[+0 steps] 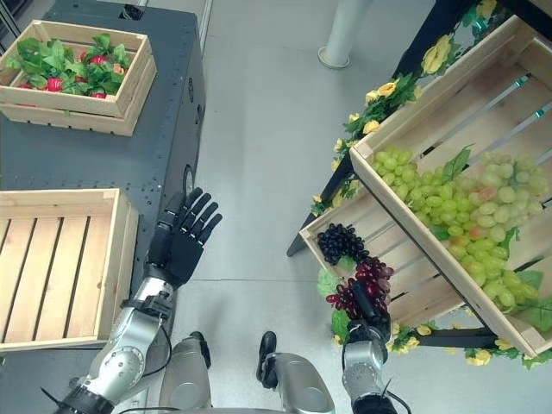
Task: Pick up the fruits from the basket on one side to the basket on the other side
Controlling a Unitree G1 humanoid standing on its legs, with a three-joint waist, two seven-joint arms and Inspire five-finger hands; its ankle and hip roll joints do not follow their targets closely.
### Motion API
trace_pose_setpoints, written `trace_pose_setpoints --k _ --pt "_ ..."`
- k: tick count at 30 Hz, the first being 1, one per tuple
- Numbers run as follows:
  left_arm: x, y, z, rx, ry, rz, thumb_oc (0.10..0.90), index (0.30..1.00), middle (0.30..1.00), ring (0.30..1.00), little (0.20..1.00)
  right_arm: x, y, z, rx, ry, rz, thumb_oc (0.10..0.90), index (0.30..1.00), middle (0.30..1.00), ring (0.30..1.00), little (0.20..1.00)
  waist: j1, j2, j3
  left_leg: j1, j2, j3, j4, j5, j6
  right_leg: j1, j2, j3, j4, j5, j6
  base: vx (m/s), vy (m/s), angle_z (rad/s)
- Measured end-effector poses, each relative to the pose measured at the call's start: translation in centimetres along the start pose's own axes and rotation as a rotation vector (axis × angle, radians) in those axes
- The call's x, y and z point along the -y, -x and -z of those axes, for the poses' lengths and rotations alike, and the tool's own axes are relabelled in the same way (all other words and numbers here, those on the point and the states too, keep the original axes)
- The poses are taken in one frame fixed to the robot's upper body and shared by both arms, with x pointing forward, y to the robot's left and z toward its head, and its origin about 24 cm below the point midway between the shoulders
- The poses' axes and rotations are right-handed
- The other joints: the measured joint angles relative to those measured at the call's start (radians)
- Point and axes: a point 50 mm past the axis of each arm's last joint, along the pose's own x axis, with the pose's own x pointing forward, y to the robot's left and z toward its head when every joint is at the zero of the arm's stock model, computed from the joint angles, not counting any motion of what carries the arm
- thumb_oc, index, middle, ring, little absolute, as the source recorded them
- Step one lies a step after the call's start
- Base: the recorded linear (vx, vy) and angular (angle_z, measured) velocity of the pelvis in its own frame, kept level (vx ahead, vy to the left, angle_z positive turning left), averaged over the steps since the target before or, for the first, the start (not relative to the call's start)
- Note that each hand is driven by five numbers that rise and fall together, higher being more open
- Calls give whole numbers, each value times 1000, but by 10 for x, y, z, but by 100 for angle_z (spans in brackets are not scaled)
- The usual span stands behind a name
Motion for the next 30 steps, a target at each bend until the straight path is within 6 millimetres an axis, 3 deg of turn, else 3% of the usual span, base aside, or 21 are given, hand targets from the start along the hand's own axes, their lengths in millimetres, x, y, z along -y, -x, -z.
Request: trace_pose_setpoints --k 5,9,14,25,30 --pt "7 -4 1 -9 -2 62 800 900 900 900 900 -11 -4 -7 21 -4 -35 400 300 300 300 300 -13 17 11 -13 -16 18 -21 8 8 -9 -12 2 -37 25 11 -153 34 -2" --pt "20 -19 -5 12 -12 138 800 900 900 900 900 -38 -10 -16 47 -18 -106 400 300 300 300 300 -13 42 61 -44 -9 22 -5 9 9 -34 -5 5 -48 40 9 -92 -28 -5" --pt "29 -25 -4 9 -14 190 800 900 900 900 900 -56 -13 -20 61 -30 -149 400 300 300 300 300 -32 46 105 -58 4 23 9 9 9 -39 4 7 -51 41 6 -34 -20 -1" --pt "41 -33 -6 -3 -35 265 800 900 900 900 900 -64 -21 -29 95 -45 -130 400 300 300 300 300 -43 49 130 -78 11 23 18 8 9 -54 9 7 -52 45 2 0 -35 0" --pt "40 -33 -5 -18 -41 271 800 900 900 900 900 -70 -25 -45 158 -108 -102 400 300 300 300 300 -42 60 137 -82 11 21 20 8 9 -55 8 6 -52 45 2 7 -5 0"
